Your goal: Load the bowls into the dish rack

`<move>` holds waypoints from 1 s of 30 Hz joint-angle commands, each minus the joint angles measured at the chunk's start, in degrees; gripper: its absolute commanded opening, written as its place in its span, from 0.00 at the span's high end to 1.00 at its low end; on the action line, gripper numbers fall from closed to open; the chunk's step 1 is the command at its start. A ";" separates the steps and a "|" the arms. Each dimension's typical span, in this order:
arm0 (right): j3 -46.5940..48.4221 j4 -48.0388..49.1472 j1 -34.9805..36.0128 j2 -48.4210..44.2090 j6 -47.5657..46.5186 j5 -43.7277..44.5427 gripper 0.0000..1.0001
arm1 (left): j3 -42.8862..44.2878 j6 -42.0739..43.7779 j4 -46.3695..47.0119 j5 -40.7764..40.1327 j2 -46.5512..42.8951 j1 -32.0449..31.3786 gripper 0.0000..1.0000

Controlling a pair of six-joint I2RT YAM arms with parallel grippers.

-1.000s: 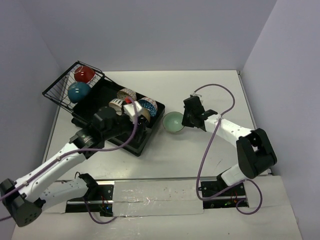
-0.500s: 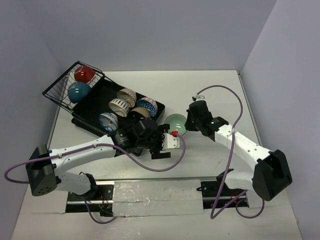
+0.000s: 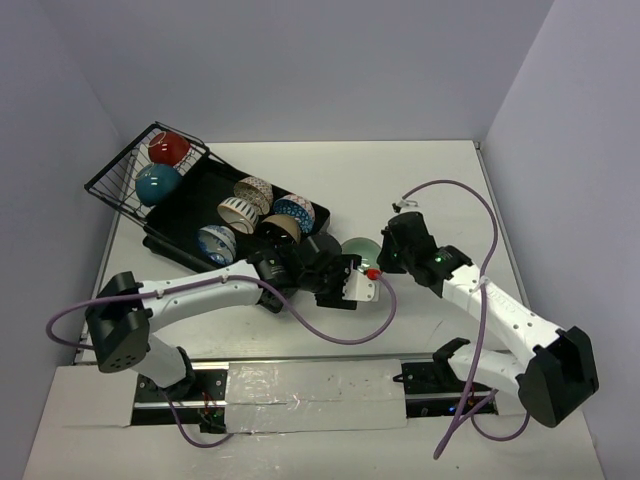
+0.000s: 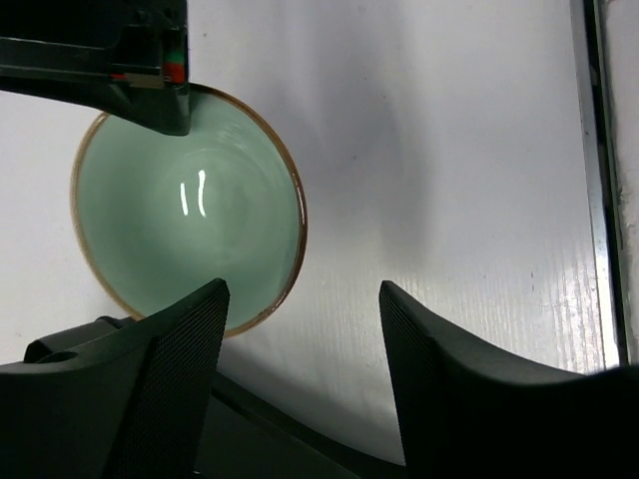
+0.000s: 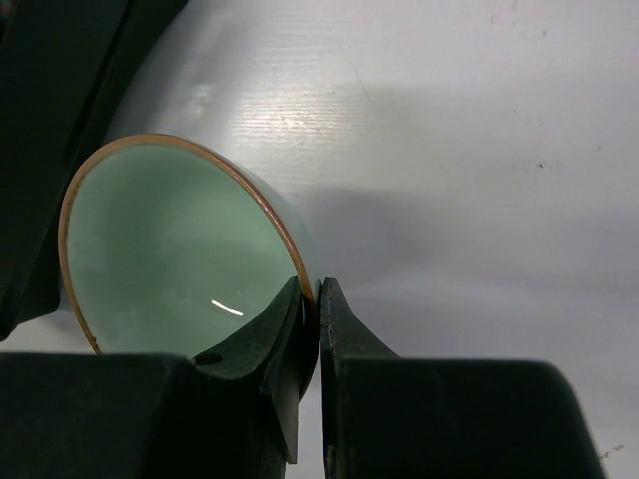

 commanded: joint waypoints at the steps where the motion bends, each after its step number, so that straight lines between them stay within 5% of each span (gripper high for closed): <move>1: 0.61 2.61 0.63 -3.22 0.42 -0.87 1.00 | 3.75 2.56 -1.27 0.49 2.48 -0.35 0.34; 12: -0.09 2.70 0.63 -5.33 1.21 -0.70 0.99 | 5.77 3.44 -1.88 -1.09 7.05 -0.52 0.48; 16: -0.17 2.53 0.72 -5.59 1.21 -0.70 0.99 | 6.91 3.35 -2.24 -1.10 8.46 -0.52 0.65; 30: -0.18 2.35 0.81 -6.12 1.38 -0.70 0.99 | 7.62 3.18 -1.71 -3.03 9.96 -0.61 0.64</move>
